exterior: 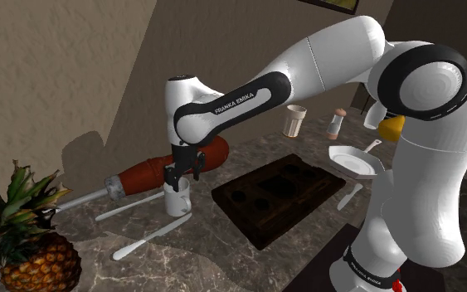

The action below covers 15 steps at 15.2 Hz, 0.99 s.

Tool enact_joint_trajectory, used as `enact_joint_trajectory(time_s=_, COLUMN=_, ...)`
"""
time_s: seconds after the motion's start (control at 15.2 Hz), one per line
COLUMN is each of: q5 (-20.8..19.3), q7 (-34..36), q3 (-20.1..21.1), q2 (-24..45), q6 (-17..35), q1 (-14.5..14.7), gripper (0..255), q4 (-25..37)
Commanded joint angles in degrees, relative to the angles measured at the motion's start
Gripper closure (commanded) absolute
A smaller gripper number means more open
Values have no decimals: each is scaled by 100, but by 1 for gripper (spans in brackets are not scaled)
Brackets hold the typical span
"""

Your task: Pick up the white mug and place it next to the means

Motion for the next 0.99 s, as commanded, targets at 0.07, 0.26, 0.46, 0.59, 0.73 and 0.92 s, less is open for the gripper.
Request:
enact_joint_trajectory(time_s=0.07, q5=0, q7=0, q3=0, q2=0, q6=0, q1=0, gripper=0, q4=0)
enact_joint_trajectory(time_s=0.26, q5=-13, q7=8, q3=-5, q2=-150, q6=-352, q1=-1, gripper=0, q4=202)
enact_joint_trajectory(time_s=0.46, q5=-22, q7=14, q3=-8, q2=-261, q6=-671, q1=-3, gripper=0, q4=411)
enact_joint_trajectory(time_s=0.59, q5=-22, q7=14, q3=-8, q2=-261, q6=-671, q1=-3, gripper=0, q4=411)
enact_joint_trajectory(time_s=0.73, q5=-22, q7=14, q3=-8, q2=-261, q6=-671, q1=-3, gripper=0, q4=411)
enact_joint_trajectory(time_s=0.92, q5=-22, q7=14, q3=-8, q2=-261, q6=-671, q1=-3, gripper=0, q4=411)
